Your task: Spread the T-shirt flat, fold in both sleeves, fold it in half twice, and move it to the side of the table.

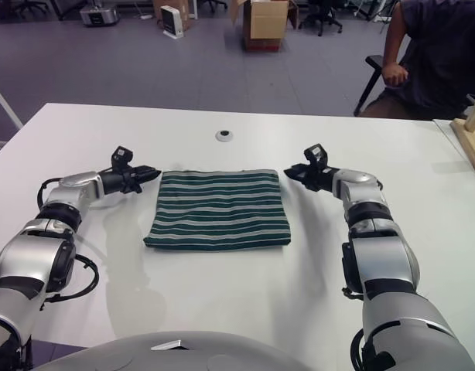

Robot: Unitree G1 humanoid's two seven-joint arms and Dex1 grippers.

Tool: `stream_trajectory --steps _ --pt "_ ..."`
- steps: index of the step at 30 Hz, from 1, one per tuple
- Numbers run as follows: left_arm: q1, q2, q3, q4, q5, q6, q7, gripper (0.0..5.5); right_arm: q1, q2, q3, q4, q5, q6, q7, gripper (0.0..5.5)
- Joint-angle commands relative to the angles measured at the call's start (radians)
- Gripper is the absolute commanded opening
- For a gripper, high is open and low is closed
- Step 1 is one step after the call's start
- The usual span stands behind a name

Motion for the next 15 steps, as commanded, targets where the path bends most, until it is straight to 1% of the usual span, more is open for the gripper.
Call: stream_trajectory --steps 1,2,4,5,6,8,10,12,13,15 --pt "-0.006 0.009 0.092 0.005 -0.01 -0.028 0.081 2.1 0.077 0.051 0.015 -0.316 0.015 0.006 0.035 1.96" --pt "0.007 0.012 0.113 -0.008 -0.012 -0.041 0.101 2.27 0.137 0.074 0.044 -0.48 0.036 0.036 0.064 1.96" --pt "0.046 0.015 0.145 -0.069 -0.017 -0.065 0.122 2.62 0.271 0.103 0.159 -0.796 0.003 0.03 0.085 1.96" --pt "0.075 0.014 0.162 -0.124 -0.025 -0.066 0.129 2.62 0.335 0.085 0.244 -0.908 -0.073 0.015 0.096 1.96" --pt "0.124 0.015 0.181 -0.214 -0.037 -0.062 0.143 2.62 0.401 0.035 0.342 -0.988 -0.196 -0.015 0.106 1.96" --pt "0.211 0.013 0.218 -0.381 -0.067 -0.03 0.17 2.62 0.489 -0.046 0.444 -1.089 -0.321 -0.019 0.139 1.96" --pt "0.303 0.005 0.267 -0.55 -0.11 0.035 0.215 2.62 0.555 -0.114 0.469 -1.191 -0.342 0.015 0.204 1.96" --pt "0.369 -0.001 0.303 -0.674 -0.132 0.095 0.278 2.62 0.597 -0.208 0.468 -1.277 -0.338 0.04 0.282 1.96" --pt "0.394 -0.003 0.311 -0.727 -0.134 0.12 0.306 2.62 0.604 -0.255 0.452 -1.291 -0.34 0.04 0.305 1.96" --pt "0.427 -0.011 0.314 -0.836 -0.134 0.161 0.352 2.62 0.577 -0.365 0.397 -1.222 -0.367 -0.012 0.323 1.96"
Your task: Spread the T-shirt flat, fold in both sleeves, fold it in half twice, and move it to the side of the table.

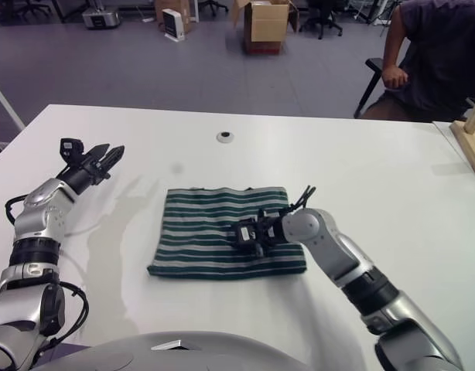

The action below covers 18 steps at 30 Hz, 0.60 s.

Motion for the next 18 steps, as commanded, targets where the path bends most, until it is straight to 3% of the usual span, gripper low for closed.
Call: stream_trajectory --steps 1,3,6,9,13,15,18 --pt "0.06 -0.014 0.005 -0.198 -0.006 0.084 0.084 2.62 -0.013 -0.21 -0.059 0.141 -0.07 -0.043 0.076 1.96" --pt "0.072 -0.033 -0.01 -0.286 -0.006 0.11 0.111 2.62 -0.147 -0.22 -0.041 0.356 -0.175 -0.159 -0.008 1.96" --pt "0.069 -0.056 -0.072 -0.353 0.035 0.116 0.125 2.62 -0.346 -0.062 -0.047 0.628 -0.244 -0.228 -0.215 1.96" --pt "0.065 -0.053 -0.118 -0.408 0.061 0.121 0.12 2.62 -0.361 0.027 -0.128 0.66 -0.146 -0.134 -0.223 1.96" --pt "0.074 -0.055 -0.114 -0.446 0.055 0.132 0.133 2.62 -0.405 0.169 -0.26 0.872 -0.051 0.128 -0.358 1.96" --pt "0.072 -0.06 -0.117 -0.446 0.06 0.131 0.139 2.62 -0.386 0.246 -0.266 0.939 -0.02 0.221 -0.349 1.96" --pt "0.064 -0.066 -0.108 -0.445 0.058 0.128 0.154 2.62 -0.311 0.372 -0.242 0.825 0.095 0.235 -0.209 1.96"
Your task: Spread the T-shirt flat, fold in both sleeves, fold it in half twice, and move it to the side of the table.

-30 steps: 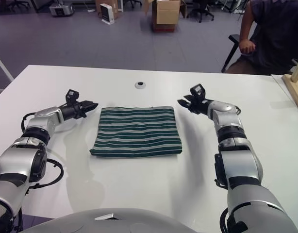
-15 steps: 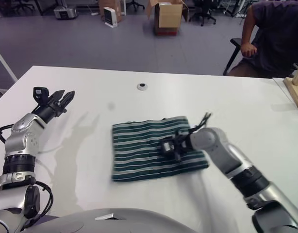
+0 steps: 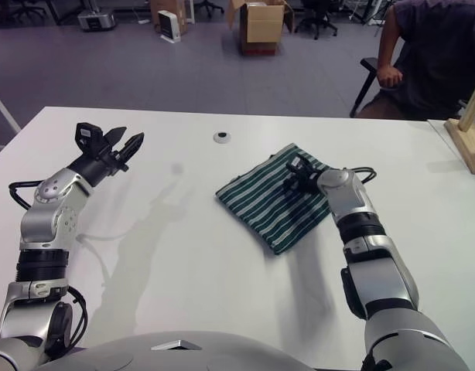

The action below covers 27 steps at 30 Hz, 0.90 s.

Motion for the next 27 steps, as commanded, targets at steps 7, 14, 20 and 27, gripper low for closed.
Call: stream_trajectory --steps 7,14,20,27 --pt "0.059 0.037 -0.041 -0.088 0.016 -0.01 -0.059 2.62 0.216 0.111 0.175 -0.315 0.032 -0.319 0.176 1.96" --pt "0.216 0.202 -0.139 -0.3 0.067 -0.028 -0.258 2.62 0.31 -0.053 0.066 -0.676 0.268 -0.185 0.387 1.96" --pt "0.379 0.447 -0.131 -0.439 0.023 -0.026 -0.552 2.62 0.624 -0.29 0.186 -0.986 0.24 -0.147 0.529 1.96" --pt "0.414 0.539 -0.207 -0.483 0.139 -0.101 -0.622 2.62 0.543 -0.357 0.079 -0.926 0.305 -0.156 0.555 1.96"
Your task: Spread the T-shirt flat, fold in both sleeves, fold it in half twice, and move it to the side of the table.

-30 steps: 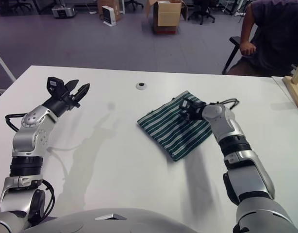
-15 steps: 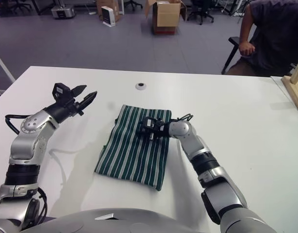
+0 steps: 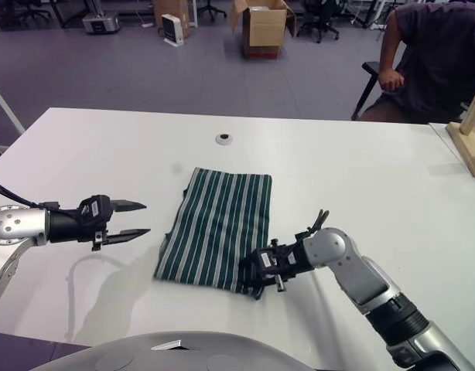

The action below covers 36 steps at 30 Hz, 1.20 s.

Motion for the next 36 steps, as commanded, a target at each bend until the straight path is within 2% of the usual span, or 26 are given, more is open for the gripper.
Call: stream_trajectory --steps 1,3,5,9,15,18,30,34,36 --pt "0.045 0.052 -0.097 -0.046 0.113 -0.074 -0.032 2.62 -0.052 -0.075 -0.141 -0.027 0.143 0.092 0.054 1.96" --pt "0.055 0.063 -0.131 -0.049 0.151 -0.12 -0.045 2.62 -0.044 -0.13 -0.186 -0.049 0.167 0.076 0.092 1.96" --pt "0.04 0.054 -0.161 -0.016 0.216 -0.217 -0.038 2.68 -0.004 -0.182 -0.219 -0.09 0.187 0.068 0.128 2.35" --pt "0.006 0.032 -0.238 0.038 0.357 -0.418 -0.008 3.34 0.096 -0.249 -0.212 -0.067 0.062 -0.162 0.134 3.09" --pt "-0.065 -0.038 -0.357 0.18 0.567 -0.672 0.092 3.37 0.141 -0.148 -0.137 -0.008 -0.086 -0.379 -0.003 3.13" --pt "-0.092 -0.049 -0.399 0.253 0.59 -0.748 0.092 2.93 0.109 -0.107 -0.104 0.035 -0.14 -0.43 -0.053 3.16" --pt "-0.152 -0.105 -0.499 0.464 0.683 -0.872 0.168 0.73 0.052 -0.101 -0.051 0.091 -0.13 -0.428 -0.059 0.98" --pt "-0.146 -0.095 -0.515 0.477 0.665 -0.877 0.162 0.08 0.046 -0.102 -0.047 0.079 -0.095 -0.389 -0.041 0.38" --pt "-0.123 -0.082 -0.504 0.432 0.576 -0.836 0.126 0.0 0.062 -0.124 -0.061 0.032 -0.031 -0.33 -0.011 0.23"
